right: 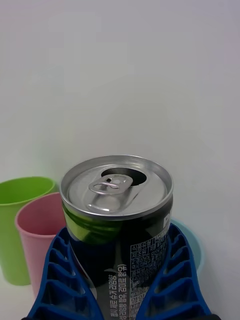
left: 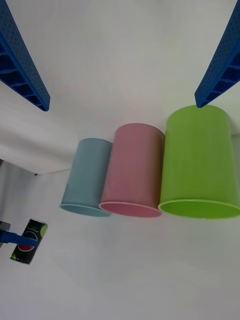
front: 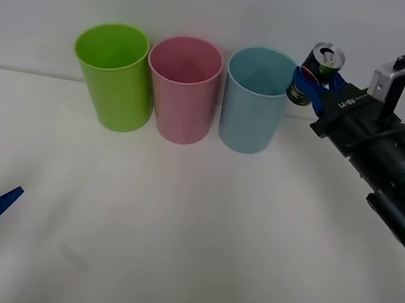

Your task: Grasp the object on the table and drop it into the matching bin: aluminum can to the light blue bin, PET bottle to the pink bin.

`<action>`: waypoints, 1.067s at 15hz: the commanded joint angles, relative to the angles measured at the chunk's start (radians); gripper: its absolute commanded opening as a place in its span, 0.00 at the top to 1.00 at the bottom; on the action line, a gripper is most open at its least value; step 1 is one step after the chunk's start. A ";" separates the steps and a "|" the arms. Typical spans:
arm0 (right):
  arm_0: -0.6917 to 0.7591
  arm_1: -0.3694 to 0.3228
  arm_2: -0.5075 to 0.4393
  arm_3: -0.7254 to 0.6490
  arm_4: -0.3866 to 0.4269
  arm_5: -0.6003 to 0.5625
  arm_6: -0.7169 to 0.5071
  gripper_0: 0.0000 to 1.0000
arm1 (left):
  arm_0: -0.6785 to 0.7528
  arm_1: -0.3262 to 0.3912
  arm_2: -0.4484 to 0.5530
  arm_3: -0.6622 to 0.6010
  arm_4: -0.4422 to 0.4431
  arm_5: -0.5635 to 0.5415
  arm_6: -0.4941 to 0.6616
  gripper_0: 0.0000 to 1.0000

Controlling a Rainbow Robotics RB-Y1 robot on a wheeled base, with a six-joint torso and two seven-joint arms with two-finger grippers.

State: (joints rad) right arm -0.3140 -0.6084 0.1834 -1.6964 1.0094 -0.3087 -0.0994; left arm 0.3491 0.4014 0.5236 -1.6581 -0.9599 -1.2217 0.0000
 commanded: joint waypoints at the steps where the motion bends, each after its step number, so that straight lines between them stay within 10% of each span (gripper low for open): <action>1: -0.102 0.058 0.013 0.119 0.051 -0.001 0.000 1.00 | 0.000 0.000 0.000 0.000 0.000 0.000 0.000 0.00; 16: -0.396 0.343 -0.082 0.515 0.311 0.005 0.003 1.00 | 0.000 0.000 0.000 0.000 0.000 0.000 0.000 0.00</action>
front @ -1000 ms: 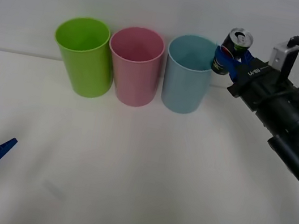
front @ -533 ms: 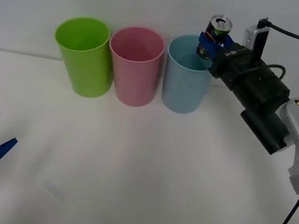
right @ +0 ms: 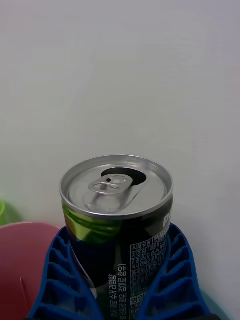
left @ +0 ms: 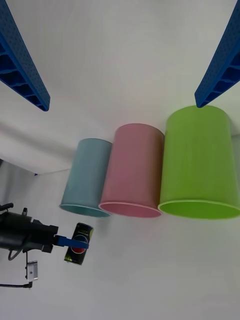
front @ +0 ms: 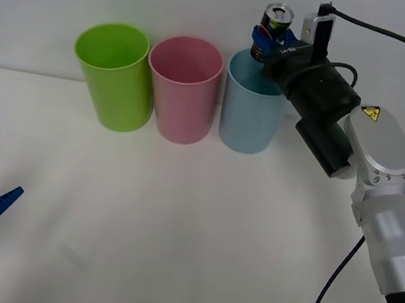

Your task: Grasp the object on the table and drop it into the matching bin: aluminum can to the light blue bin, PET bottle to the pink bin.

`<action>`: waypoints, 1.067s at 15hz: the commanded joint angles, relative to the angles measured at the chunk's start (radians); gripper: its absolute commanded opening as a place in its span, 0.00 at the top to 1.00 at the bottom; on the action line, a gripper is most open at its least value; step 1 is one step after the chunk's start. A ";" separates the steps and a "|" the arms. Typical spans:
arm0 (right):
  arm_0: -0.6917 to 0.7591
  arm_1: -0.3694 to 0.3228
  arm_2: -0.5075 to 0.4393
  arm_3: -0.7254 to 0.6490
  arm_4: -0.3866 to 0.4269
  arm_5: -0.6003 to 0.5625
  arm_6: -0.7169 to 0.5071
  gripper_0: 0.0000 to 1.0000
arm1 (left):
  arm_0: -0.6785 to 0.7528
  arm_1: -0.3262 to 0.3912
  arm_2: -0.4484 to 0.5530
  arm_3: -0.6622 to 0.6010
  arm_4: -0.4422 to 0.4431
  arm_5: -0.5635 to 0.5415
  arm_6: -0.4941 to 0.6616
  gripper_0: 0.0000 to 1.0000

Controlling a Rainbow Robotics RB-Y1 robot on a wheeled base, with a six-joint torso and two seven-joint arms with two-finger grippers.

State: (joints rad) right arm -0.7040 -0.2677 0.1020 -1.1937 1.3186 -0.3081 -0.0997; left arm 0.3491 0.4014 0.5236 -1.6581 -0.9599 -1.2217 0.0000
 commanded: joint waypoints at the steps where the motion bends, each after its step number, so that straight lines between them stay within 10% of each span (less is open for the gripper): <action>1: -0.006 0.001 -0.001 0.013 0.002 0.004 0.003 1.00 | 0.000 0.000 0.000 0.000 0.000 0.000 0.000 0.00; 5: -0.006 0.001 -0.002 0.014 0.002 0.004 0.006 0.92 | 0.000 0.000 0.000 0.000 0.000 0.000 0.000 0.00; 7: -0.005 0.001 -0.005 0.014 0.002 0.004 0.014 0.00 | 0.000 0.000 0.000 0.000 0.000 0.000 0.000 0.00; 16: 0.181 -0.070 0.010 -0.216 -0.006 -0.028 0.017 0.00 | 0.000 0.000 0.000 0.000 0.000 0.000 0.000 0.00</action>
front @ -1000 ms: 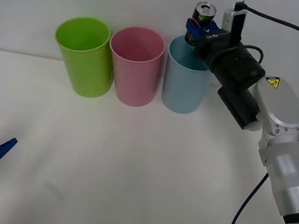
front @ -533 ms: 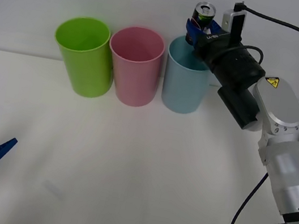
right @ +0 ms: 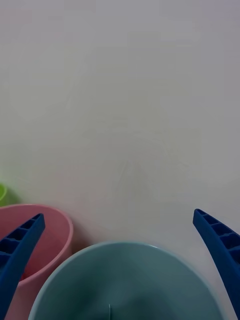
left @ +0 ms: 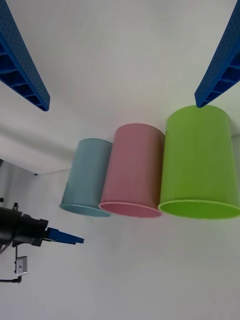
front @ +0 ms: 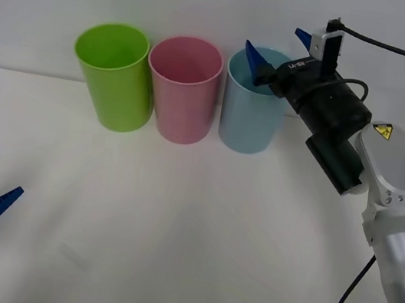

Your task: Grasp the object on the table and drop it into the matching bin: aluminum can to the light blue bin, PET bottle to the pink bin.

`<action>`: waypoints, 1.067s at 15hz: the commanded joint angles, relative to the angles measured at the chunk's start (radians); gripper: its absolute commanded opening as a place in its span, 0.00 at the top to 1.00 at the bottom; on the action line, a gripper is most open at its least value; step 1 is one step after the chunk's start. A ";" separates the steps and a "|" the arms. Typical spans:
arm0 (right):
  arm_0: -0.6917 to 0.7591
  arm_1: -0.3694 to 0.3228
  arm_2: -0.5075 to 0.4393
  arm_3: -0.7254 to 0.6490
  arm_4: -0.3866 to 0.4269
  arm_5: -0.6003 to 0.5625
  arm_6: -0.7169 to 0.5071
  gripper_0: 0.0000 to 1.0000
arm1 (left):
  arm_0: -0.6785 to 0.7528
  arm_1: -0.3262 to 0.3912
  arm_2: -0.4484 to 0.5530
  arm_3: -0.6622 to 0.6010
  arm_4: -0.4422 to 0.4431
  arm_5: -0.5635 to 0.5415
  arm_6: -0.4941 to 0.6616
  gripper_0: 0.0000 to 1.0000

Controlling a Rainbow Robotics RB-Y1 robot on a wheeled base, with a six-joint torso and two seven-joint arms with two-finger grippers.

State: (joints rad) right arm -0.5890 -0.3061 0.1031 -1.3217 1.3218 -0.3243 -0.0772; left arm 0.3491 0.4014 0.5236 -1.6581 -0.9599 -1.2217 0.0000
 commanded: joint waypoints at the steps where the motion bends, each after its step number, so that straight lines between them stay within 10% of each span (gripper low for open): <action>1: 0.110 -0.059 0.020 -0.140 -0.027 -0.018 -0.007 0.00 | 0.000 0.000 0.000 0.000 0.000 0.000 0.000 0.00; 9: 0.463 -0.318 0.037 -0.496 -0.247 -0.064 0.008 0.00 | 0.000 0.000 0.000 0.000 0.000 0.000 0.000 0.00; 16: 0.660 -0.332 -0.117 -0.534 -0.271 -0.280 0.047 0.00 | 0.000 0.000 0.000 0.000 0.000 0.000 0.000 0.00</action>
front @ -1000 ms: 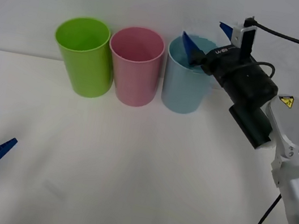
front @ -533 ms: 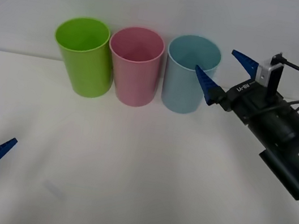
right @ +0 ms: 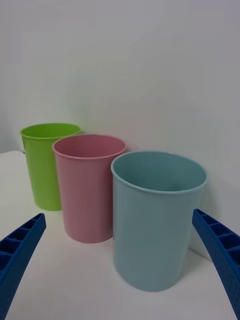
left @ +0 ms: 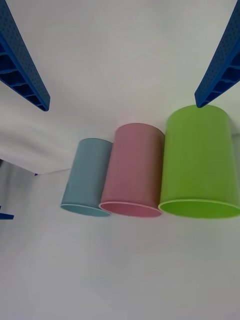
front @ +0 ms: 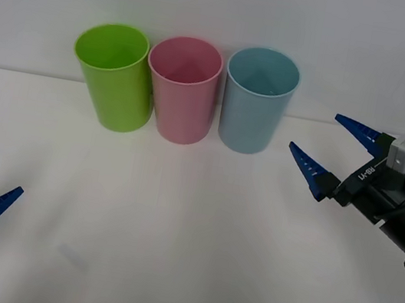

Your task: Grasp the object on the table and drop it into the matching bin: aluminum can to the light blue bin, PET bottle to the pink bin.

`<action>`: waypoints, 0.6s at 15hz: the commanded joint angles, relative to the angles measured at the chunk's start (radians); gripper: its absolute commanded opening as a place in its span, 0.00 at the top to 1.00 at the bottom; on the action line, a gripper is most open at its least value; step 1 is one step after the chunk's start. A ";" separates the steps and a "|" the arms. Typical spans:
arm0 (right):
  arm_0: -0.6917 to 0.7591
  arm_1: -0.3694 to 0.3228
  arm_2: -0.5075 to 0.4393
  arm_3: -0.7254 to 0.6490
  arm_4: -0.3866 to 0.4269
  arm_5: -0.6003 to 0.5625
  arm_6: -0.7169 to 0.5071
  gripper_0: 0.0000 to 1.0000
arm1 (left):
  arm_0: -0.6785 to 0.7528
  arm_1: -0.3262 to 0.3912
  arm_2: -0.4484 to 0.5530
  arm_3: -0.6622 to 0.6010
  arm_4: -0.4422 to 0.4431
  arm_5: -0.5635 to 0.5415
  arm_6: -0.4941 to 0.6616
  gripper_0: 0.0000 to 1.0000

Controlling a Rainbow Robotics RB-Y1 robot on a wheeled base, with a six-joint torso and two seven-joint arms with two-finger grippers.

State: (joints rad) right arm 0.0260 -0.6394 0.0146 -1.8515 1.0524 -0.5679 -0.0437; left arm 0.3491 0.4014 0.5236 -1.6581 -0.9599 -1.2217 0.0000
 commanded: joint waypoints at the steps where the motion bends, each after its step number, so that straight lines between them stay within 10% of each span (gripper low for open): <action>1: 0.071 0.003 -0.048 -0.008 -0.003 -0.059 0.019 0.00 | 0.000 0.000 0.000 0.000 0.000 0.000 0.000 0.00; 9: 0.269 0.087 -0.223 -0.009 0.031 -0.308 0.073 0.00 | 0.000 0.000 0.000 0.000 0.000 0.000 0.000 0.00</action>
State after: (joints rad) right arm 0.2751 -0.5557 -0.1966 -1.8609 1.0825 -0.8547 0.0253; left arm 0.3491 0.4014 0.5236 -1.6581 -0.9599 -1.2217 0.0000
